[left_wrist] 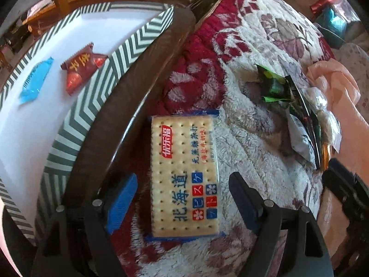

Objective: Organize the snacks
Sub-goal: 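Return the left gripper to the bed and grasp the cracker pack, then hold the cracker pack with the left gripper while the right gripper grasps the pink strawberry pastry bag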

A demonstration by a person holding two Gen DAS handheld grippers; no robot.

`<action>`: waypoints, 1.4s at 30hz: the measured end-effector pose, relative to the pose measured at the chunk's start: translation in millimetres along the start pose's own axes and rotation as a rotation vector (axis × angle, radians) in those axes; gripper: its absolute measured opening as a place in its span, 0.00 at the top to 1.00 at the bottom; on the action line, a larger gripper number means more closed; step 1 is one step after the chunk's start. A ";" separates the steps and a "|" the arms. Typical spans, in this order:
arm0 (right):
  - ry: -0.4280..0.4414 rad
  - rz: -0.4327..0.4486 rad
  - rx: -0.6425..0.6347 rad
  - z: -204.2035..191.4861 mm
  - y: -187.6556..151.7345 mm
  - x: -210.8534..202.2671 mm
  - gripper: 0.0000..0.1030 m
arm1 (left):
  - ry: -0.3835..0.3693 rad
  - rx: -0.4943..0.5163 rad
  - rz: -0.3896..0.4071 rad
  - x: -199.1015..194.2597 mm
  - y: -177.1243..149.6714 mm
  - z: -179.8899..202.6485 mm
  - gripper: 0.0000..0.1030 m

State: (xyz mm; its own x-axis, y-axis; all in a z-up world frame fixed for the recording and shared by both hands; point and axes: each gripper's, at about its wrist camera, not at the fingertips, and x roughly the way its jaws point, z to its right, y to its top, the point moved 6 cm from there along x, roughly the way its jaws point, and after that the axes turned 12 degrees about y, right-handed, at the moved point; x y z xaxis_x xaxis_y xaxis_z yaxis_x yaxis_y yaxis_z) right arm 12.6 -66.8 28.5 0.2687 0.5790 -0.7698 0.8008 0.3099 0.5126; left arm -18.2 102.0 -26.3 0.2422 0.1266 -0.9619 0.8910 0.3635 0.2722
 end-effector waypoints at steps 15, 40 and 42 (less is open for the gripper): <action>0.020 -0.072 0.084 17.5 2.7 37.3 0.44 | -0.001 0.002 -0.026 10.6 -0.6 4.0 0.18; 0.236 -0.086 0.137 22.7 43.6 53.5 0.35 | -0.010 -0.009 -0.038 13.6 -0.8 1.6 0.14; 0.265 -0.073 0.156 21.8 49.6 52.5 0.34 | -0.009 -0.008 -0.038 14.3 -0.8 1.9 0.14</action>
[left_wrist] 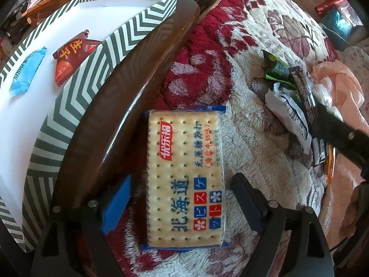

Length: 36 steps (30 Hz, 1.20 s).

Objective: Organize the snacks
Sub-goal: 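Hold the cracker pack with the left gripper while the right gripper grasps the pink strawberry pastry bag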

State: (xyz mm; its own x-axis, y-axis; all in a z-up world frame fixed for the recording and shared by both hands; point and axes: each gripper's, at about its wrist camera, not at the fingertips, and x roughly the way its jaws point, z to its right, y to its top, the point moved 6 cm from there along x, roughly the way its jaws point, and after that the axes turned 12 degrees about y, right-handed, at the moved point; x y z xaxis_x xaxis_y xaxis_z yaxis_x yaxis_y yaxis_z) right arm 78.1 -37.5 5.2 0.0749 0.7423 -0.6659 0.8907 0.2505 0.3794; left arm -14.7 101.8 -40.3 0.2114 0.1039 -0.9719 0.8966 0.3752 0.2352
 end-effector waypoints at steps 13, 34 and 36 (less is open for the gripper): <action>-0.147 -0.194 -0.278 -22.9 17.1 46.8 0.31 | 0.010 -0.002 -0.005 1.8 2.4 3.6 0.12; -0.097 -0.141 -0.237 -38.4 -28.7 24.4 0.85 | -0.034 0.037 0.065 -9.9 -3.3 -1.1 0.45; -0.005 -0.143 -0.170 -37.7 -39.2 23.5 0.85 | -0.037 0.046 0.065 -11.4 -5.0 -0.7 0.45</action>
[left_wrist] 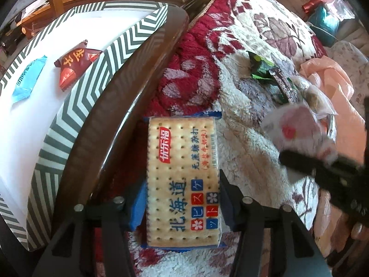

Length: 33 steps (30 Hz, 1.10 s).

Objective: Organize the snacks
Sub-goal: 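Hold the cracker pack with the left gripper while the right gripper grasps the pink strawberry pastry bag, then carry both packets over the white tray and open both grippers to release them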

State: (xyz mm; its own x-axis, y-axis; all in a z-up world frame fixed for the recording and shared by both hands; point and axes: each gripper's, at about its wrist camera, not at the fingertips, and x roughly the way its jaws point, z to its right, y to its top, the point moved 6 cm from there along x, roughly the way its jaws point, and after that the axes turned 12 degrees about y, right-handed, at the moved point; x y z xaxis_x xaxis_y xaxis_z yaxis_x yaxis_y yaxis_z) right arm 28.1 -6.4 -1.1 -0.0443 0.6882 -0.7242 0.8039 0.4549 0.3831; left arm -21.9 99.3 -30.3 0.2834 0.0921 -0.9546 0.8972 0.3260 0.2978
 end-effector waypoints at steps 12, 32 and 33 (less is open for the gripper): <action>-0.271 0.027 -0.095 -4.1 -18.0 -29.0 0.35 | 0.023 0.001 -0.010 3.2 -2.1 -0.3 0.40; -0.314 0.045 -0.136 -17.2 -14.1 -24.3 0.50 | 0.032 0.047 0.110 -34.7 2.3 -6.2 0.45; -0.311 0.047 -0.140 -21.9 -14.5 -24.7 0.50 | 0.040 0.046 0.123 -38.6 4.2 -8.3 0.45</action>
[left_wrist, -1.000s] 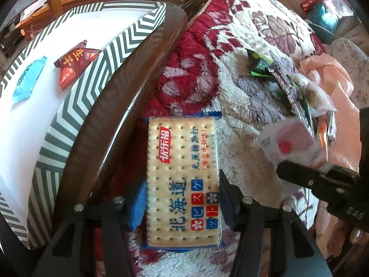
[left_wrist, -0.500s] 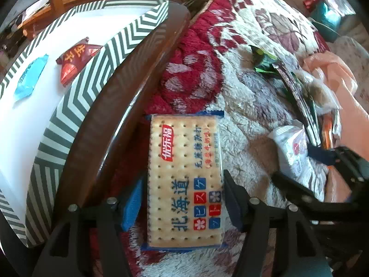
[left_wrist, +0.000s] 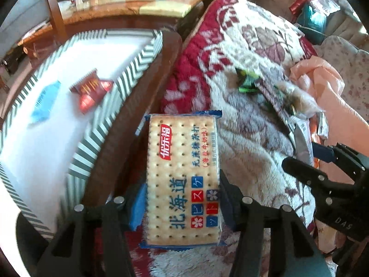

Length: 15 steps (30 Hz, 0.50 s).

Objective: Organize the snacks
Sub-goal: 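Carry both packets over the white tray and open both grippers to release them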

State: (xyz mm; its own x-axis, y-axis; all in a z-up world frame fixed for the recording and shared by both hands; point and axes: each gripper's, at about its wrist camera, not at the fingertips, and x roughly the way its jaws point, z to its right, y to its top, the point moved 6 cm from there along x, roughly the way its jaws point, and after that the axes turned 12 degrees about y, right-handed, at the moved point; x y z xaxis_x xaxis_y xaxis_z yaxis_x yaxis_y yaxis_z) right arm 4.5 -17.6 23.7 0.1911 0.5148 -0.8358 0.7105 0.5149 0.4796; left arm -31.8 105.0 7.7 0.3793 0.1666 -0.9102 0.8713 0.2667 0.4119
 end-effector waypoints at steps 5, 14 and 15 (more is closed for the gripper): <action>0.010 0.017 -0.025 -18.5 11.9 -3.0 0.50 | 0.036 -0.012 0.060 -15.1 13.4 -14.4 0.45; 0.032 0.040 -0.064 -50.4 36.7 -1.5 0.50 | 0.096 -0.053 0.140 -36.0 33.6 -51.0 0.45; 0.037 0.043 -0.066 -53.8 39.5 -0.9 0.50 | 0.102 -0.059 0.147 -37.9 35.1 -55.3 0.45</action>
State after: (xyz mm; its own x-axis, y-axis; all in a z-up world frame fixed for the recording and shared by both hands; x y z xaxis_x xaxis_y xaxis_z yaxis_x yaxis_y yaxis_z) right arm -4.0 39.1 57.8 0.1946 0.5618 -0.8040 0.6556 0.5352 0.5326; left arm -32.8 160.5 59.0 0.4648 0.3023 -0.8322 0.7882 0.2870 0.5444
